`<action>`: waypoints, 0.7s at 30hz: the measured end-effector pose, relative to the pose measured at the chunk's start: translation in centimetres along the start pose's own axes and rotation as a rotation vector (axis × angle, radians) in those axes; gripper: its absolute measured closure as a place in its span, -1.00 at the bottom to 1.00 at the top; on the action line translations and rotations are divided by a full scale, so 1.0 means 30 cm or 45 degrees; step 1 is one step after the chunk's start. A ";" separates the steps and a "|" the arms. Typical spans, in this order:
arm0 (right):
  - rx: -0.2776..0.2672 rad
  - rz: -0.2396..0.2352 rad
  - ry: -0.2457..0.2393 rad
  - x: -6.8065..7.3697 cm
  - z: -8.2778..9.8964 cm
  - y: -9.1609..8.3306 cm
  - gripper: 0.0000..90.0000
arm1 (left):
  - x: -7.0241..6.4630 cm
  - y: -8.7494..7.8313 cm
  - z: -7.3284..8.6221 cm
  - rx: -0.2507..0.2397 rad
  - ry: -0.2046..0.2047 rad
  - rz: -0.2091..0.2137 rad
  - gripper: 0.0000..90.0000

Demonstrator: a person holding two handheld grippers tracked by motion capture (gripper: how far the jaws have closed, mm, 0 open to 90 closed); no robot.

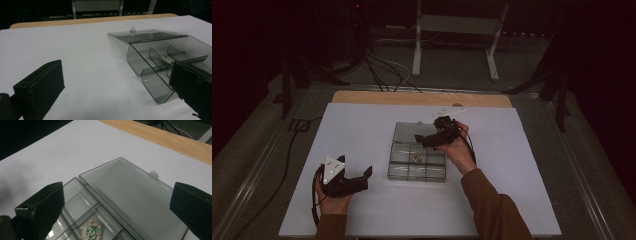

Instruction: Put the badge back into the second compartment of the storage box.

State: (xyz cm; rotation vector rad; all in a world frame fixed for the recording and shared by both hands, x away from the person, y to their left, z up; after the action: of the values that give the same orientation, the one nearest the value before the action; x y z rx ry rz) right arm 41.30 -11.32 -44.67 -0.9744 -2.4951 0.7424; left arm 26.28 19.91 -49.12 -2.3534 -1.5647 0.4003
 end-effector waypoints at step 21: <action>-0.036 0.079 0.117 -0.127 0.008 0.015 -1.00 | -0.036 0.043 -0.010 0.004 -0.002 0.029 -0.97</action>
State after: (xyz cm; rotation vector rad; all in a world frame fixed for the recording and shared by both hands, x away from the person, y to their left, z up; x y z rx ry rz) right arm 44.07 -13.80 -45.63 -1.0758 -2.4122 0.6672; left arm 27.08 18.41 -49.26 -2.3709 -1.5381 0.4092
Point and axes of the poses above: each handheld gripper's, and its own axes: y roughly forward along the jaws, z roughly out of its underside, x roughly to its left, the point moved 1 cm from there along y, roughly forward along the jaws, and after that the axes turned 1 degree about -x, right-handed, at the moved point
